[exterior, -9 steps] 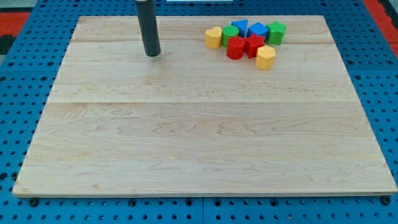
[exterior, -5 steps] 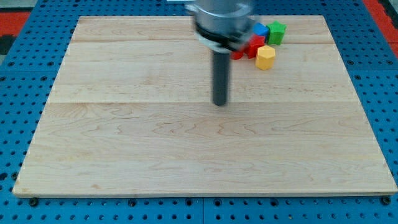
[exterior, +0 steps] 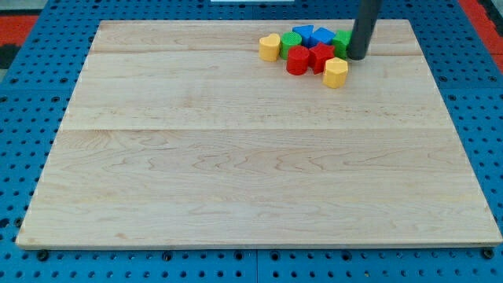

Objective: Move red star towards top left

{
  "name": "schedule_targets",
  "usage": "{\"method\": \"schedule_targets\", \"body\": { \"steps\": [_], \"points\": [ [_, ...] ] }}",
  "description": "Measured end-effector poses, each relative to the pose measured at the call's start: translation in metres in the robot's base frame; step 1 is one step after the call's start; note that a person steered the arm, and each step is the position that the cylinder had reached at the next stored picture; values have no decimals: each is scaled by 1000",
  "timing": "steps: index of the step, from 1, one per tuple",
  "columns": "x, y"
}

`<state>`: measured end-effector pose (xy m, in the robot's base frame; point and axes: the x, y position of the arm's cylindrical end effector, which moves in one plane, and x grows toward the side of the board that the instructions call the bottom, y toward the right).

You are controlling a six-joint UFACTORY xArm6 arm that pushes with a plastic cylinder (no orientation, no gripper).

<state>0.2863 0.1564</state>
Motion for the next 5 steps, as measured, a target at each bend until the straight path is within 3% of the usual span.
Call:
{"method": "schedule_targets", "body": {
  "steps": [3, 5],
  "points": [
    [24, -107],
    [15, -67]
  ]
}}
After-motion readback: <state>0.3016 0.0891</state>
